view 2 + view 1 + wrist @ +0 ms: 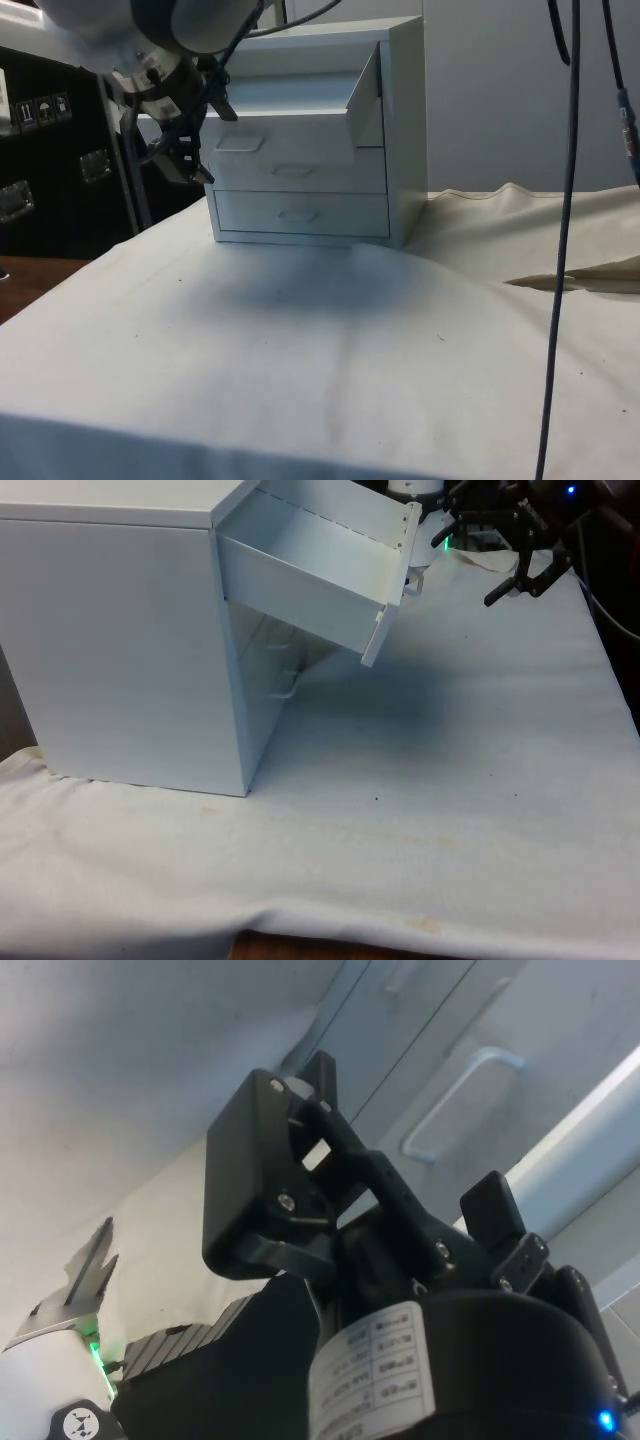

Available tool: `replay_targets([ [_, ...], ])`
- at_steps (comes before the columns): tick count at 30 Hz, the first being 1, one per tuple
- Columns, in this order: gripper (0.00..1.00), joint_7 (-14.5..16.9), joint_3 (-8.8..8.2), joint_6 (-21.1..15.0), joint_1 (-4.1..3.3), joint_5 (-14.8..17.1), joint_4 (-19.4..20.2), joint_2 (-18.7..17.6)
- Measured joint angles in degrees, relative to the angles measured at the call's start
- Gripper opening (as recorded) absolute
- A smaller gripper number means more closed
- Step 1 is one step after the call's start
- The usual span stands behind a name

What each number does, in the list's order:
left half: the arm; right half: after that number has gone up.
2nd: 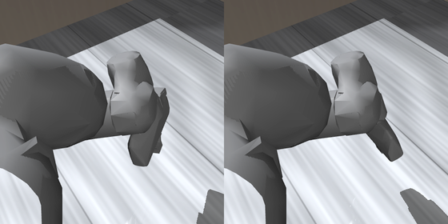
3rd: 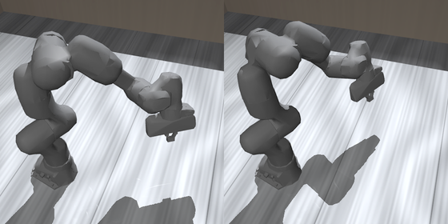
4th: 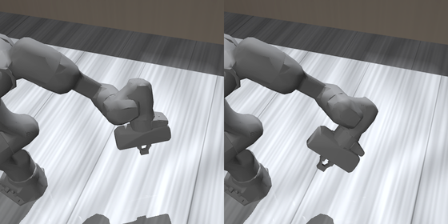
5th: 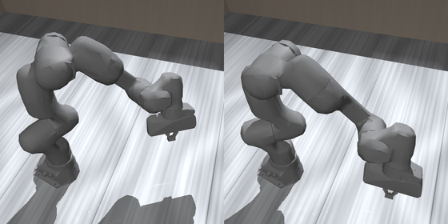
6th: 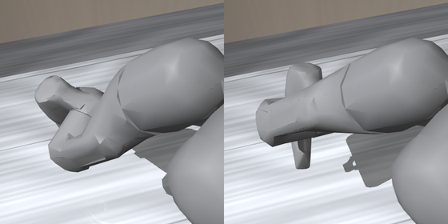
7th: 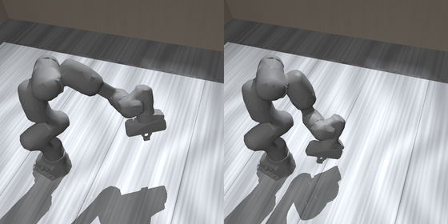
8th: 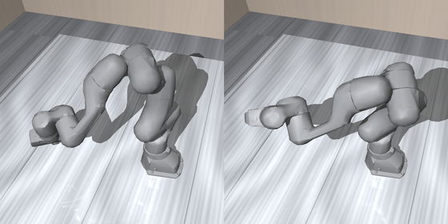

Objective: Open the drawer, then close it.

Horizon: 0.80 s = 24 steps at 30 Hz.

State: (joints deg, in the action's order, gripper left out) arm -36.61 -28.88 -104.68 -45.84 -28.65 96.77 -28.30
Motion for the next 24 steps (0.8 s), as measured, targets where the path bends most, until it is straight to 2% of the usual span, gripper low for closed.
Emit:
replay_targets([
  [13,0.99,-0.06,0.00,0.11,0.00,-0.06,0.00,-0.06],
  [15,0.89,-0.06,0.00,0.11,0.00,-0.06,0.00,-0.06],
  [16,0.75,-0.06,0.00,0.11,0.00,-0.06,0.00,-0.06],
  [22,0.44,-0.06,0.00,0.11,0.00,-0.06,0.00,-0.11],
  [23,0.44,-0.06,0.00,0.11,0.00,-0.06,0.00,-0.11],
  [24,0.38,-0.06,0.00,0.11,0.00,-0.06,0.00,-0.11],
])
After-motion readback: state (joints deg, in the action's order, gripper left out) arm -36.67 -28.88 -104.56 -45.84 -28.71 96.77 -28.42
